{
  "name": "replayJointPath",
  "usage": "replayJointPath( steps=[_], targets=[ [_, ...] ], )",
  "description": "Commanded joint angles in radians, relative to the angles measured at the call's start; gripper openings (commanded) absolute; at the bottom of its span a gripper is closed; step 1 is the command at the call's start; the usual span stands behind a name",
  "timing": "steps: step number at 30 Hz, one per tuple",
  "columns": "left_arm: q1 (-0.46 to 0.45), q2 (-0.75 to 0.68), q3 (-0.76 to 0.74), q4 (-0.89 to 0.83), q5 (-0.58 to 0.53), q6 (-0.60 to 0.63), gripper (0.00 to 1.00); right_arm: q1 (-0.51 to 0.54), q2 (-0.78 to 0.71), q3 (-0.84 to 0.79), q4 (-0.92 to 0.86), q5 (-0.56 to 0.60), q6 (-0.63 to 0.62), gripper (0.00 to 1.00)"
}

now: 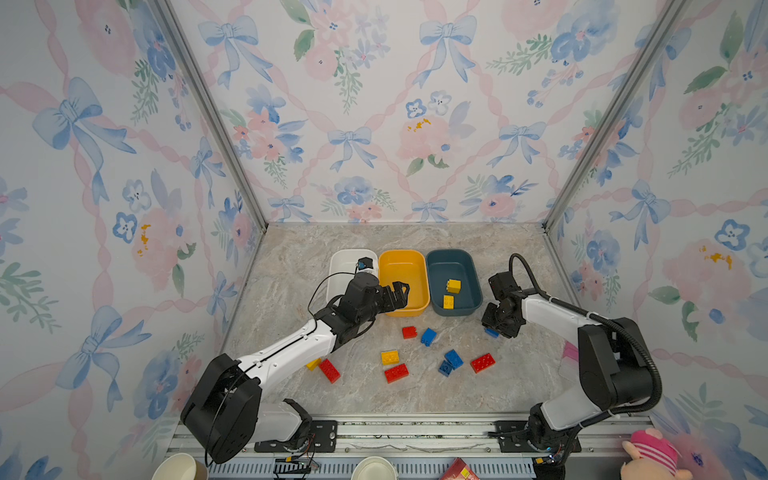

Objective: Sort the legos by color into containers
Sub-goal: 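Close the right gripper on the blue brick and lift it, then carry the blue brick with the right gripper over the yellow bin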

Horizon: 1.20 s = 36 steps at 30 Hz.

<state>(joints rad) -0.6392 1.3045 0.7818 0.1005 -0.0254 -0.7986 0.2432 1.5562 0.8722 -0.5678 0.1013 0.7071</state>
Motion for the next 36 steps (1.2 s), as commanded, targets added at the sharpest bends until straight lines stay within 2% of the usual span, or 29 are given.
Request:
replayJointPath(
  steps=[1, 9, 16, 24, 36],
  targets=[
    [0.015, -0.037, -0.038, -0.001, 0.005, -0.011, 0.98, 0.035, -0.079, 0.003, -0.081, -0.003, 0.0, 0.39],
    [0.035, -0.097, -0.09, -0.038, 0.018, 0.0, 0.98, 0.136, -0.153, 0.092, -0.181, -0.003, 0.008, 0.38],
    [0.046, -0.135, -0.145, -0.064, 0.027, 0.012, 0.98, 0.238, -0.134, 0.2, -0.202, -0.004, 0.023, 0.38],
    [0.048, -0.182, -0.202, -0.067, 0.035, -0.001, 0.98, 0.333, -0.045, 0.363, -0.204, -0.001, -0.001, 0.38],
    [0.051, -0.217, -0.251, -0.068, 0.044, -0.013, 0.98, 0.409, 0.164, 0.574, -0.177, -0.035, -0.056, 0.37]
  ],
)
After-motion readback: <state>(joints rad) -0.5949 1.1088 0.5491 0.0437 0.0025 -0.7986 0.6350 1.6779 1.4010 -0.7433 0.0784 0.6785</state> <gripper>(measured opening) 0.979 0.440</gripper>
